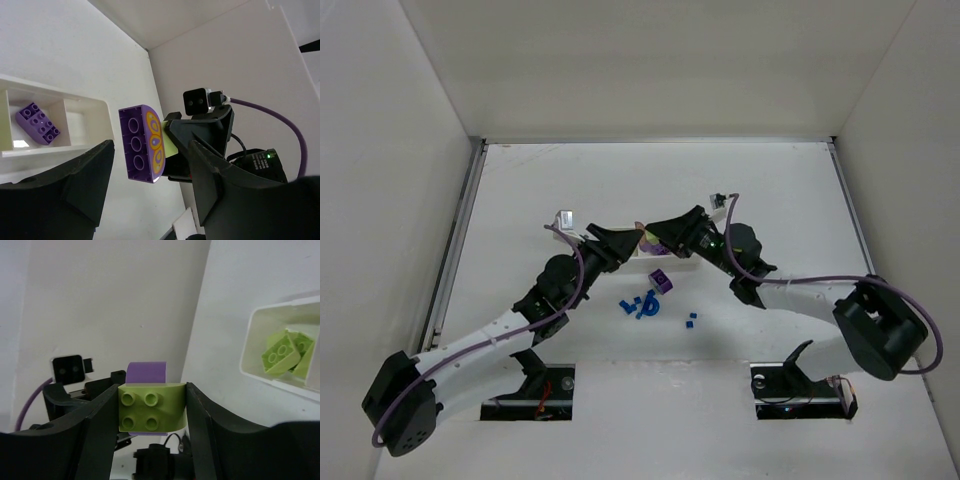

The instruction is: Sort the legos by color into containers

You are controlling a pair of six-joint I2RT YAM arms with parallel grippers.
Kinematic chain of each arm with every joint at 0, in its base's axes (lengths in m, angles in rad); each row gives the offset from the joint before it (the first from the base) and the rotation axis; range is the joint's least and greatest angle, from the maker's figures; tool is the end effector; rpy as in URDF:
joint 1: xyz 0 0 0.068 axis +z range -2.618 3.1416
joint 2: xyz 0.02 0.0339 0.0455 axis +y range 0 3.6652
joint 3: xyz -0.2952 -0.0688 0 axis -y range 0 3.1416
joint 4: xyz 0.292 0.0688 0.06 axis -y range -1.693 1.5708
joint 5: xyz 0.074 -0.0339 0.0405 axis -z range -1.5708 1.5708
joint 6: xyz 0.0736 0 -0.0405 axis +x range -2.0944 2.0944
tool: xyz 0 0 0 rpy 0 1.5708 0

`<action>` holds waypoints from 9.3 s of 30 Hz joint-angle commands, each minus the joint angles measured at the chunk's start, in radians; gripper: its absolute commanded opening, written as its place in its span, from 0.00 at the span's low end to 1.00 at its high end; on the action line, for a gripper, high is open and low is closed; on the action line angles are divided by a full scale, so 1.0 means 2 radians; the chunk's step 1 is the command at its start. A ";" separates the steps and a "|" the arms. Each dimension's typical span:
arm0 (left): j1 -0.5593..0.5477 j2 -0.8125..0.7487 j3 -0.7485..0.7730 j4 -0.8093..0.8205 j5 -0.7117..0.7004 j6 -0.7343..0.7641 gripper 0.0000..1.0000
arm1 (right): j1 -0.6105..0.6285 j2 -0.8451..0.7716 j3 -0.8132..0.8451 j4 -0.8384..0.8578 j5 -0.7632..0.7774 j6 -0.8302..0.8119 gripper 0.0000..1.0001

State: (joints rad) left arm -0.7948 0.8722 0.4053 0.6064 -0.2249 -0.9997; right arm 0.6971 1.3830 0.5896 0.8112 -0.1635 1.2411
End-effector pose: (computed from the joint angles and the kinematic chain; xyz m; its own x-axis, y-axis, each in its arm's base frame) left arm 0.1954 -0.1757 0.2820 -0.4026 -0.7607 -0.5092 0.3744 0.3708 -0.8499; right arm 0.2676 0.2397 0.2401 -0.7130 0.6206 -0.3264 -0.2584 0.2003 0.9451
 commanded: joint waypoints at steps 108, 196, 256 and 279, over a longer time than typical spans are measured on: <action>0.071 0.008 0.026 -0.069 -0.015 0.104 0.14 | 0.031 0.032 0.120 -0.223 0.197 -0.239 0.31; 0.047 0.017 -0.020 0.024 0.063 -0.034 0.53 | 0.015 0.006 -0.008 0.054 0.017 -0.032 0.31; 0.064 0.079 -0.030 0.131 0.043 -0.053 0.37 | 0.020 0.191 -0.003 0.364 -0.021 0.212 0.31; 0.103 0.034 -0.006 0.023 0.018 0.045 0.12 | -0.021 0.097 -0.069 0.250 -0.023 0.106 0.31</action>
State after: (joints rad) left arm -0.5819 0.9169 0.3332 0.6556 -0.1505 -0.9997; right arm 0.6571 1.6310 0.4534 1.2896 -0.2089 1.5372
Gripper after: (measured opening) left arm 0.348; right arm 0.433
